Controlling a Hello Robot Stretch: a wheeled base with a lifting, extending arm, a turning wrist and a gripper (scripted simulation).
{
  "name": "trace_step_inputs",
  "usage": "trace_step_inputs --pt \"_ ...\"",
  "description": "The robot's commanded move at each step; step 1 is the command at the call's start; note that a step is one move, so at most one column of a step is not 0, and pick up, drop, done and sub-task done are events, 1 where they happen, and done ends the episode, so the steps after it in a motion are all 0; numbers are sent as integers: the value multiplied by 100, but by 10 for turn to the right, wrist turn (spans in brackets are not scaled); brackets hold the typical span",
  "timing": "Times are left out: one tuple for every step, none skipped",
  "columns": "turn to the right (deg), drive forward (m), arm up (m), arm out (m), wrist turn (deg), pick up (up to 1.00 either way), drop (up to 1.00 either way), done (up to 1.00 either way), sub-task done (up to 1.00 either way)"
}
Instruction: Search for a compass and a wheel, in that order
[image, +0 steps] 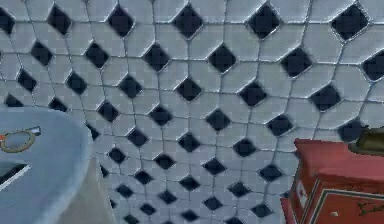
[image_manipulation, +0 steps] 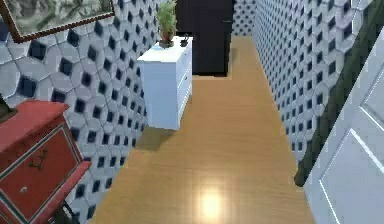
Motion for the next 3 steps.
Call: trace_step_inputs --pt "450 0 0 0 0 0 0 0 0" --pt "450 0 0 0 0 0 0 0 0" --pt "150 0 0 0 0 0 0 0 0"
